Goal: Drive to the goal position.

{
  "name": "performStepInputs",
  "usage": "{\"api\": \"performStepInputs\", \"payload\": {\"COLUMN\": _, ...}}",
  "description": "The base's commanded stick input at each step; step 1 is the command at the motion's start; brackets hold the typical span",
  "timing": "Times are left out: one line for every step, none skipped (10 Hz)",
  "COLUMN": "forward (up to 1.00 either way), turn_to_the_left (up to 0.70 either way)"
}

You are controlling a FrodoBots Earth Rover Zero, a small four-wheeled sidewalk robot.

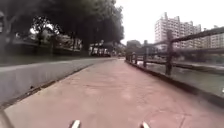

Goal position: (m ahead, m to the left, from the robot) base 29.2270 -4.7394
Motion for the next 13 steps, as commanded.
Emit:
{"api": "performStepInputs", "payload": {"forward": 0.7, "turn_to_the_left": 0.0}}
{"api": "performStepInputs", "payload": {"forward": 0.7, "turn_to_the_left": 0.0}}
{"api": "performStepInputs", "payload": {"forward": 0.7, "turn_to_the_left": 0.0}}
{"api": "performStepInputs", "payload": {"forward": 0.7, "turn_to_the_left": 0.0}}
{"api": "performStepInputs", "payload": {"forward": 0.7, "turn_to_the_left": 0.0}}
{"api": "performStepInputs", "payload": {"forward": 0.7, "turn_to_the_left": 0.0}}
{"api": "performStepInputs", "payload": {"forward": 0.7, "turn_to_the_left": 0.0}}
{"api": "performStepInputs", "payload": {"forward": 0.7, "turn_to_the_left": 0.0}}
{"api": "performStepInputs", "payload": {"forward": 0.7, "turn_to_the_left": 0.0}}
{"api": "performStepInputs", "payload": {"forward": 0.7, "turn_to_the_left": 0.0}}
{"api": "performStepInputs", "payload": {"forward": 0.7, "turn_to_the_left": 0.0}}
{"api": "performStepInputs", "payload": {"forward": 0.7, "turn_to_the_left": 0.0}}
{"api": "performStepInputs", "payload": {"forward": 0.7, "turn_to_the_left": 0.0}}
